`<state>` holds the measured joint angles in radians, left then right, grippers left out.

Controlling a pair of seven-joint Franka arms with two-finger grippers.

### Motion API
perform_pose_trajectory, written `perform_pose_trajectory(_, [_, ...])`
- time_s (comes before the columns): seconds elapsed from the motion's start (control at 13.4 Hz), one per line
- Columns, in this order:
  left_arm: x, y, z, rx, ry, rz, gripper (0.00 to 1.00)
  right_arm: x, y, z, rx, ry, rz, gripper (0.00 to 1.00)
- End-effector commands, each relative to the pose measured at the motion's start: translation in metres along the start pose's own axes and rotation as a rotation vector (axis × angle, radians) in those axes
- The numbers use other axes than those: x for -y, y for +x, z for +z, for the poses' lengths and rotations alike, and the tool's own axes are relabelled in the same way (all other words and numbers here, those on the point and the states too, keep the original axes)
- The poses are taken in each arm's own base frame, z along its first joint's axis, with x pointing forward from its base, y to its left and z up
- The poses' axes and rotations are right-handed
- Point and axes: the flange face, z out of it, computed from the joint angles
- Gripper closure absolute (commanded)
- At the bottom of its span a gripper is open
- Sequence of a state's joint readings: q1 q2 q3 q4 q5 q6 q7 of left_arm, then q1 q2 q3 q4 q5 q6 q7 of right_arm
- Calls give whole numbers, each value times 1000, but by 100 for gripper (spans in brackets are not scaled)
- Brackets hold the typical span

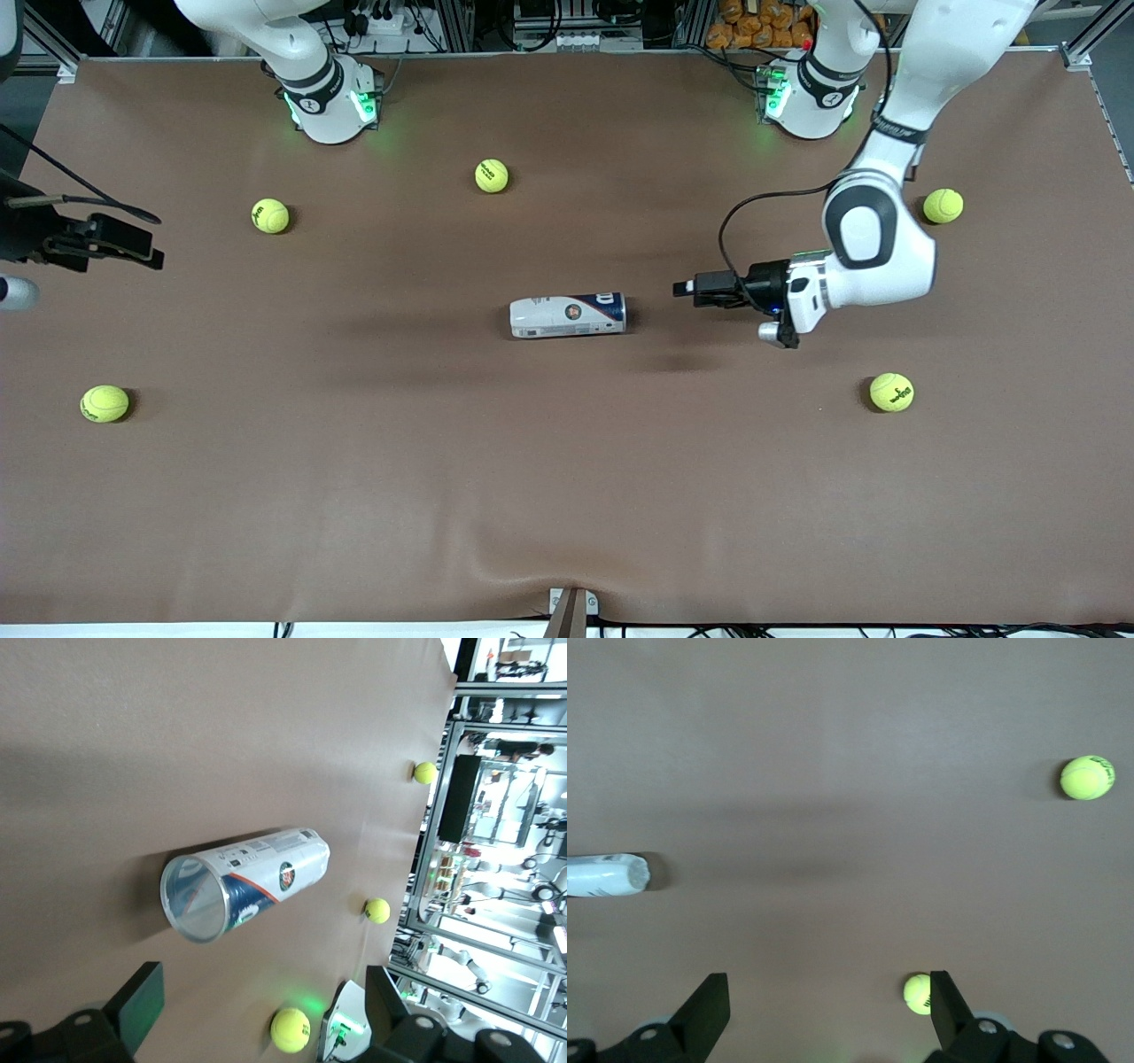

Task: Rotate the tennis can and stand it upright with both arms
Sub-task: 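Lower the left gripper onto the can's open end and close it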

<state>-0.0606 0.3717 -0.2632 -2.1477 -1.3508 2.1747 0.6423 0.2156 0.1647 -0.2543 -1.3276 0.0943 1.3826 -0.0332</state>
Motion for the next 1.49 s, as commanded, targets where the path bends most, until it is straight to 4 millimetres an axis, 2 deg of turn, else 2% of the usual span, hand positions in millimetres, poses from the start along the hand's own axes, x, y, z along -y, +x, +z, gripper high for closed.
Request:
perform_pose_trajectory(0.0, [3, -3, 34, -40, -2, 6, 0, -2, -37, -3, -30, -17, 5, 0])
perform_pose_trajectory(0.15, [6, -8, 58, -59, -18, -11, 0, -11, -44, -1, -53, -30, 9, 0])
perform_pose_trajectory(0.37, [23, -4, 73, -56, -31, 22, 0, -17, -49, -2, -72, -48, 10, 0])
perform_pose_trajectory(0.52, [24, 3, 78, -57, -38, 22, 0, -27, -49, -5, -76, -46, 24, 0])
perform_pose_trajectory(0.67, [21, 4, 85, -68, -62, 2, 1, -25, -51, -3, -53, -44, 3, 0])
perform_pose_trajectory(0.9, [16, -1, 95, -70, -80, -13, 10, -40, -54, -1, -26, -41, -25, 0])
perform_pose_trajectory(1.12, [22, -5, 103, -67, -85, -19, 10, -30, -53, -12, -55, -42, -33, 0])
perform_pose_trajectory(1.27, [28, -3, 107, -66, -85, 0, 12, -18, -53, -12, -53, -47, -53, 0])
perform_pose_trajectory(1.42, [31, 0, 110, -67, -88, -1, 13, -17, -54, -18, -65, -46, -53, 0])
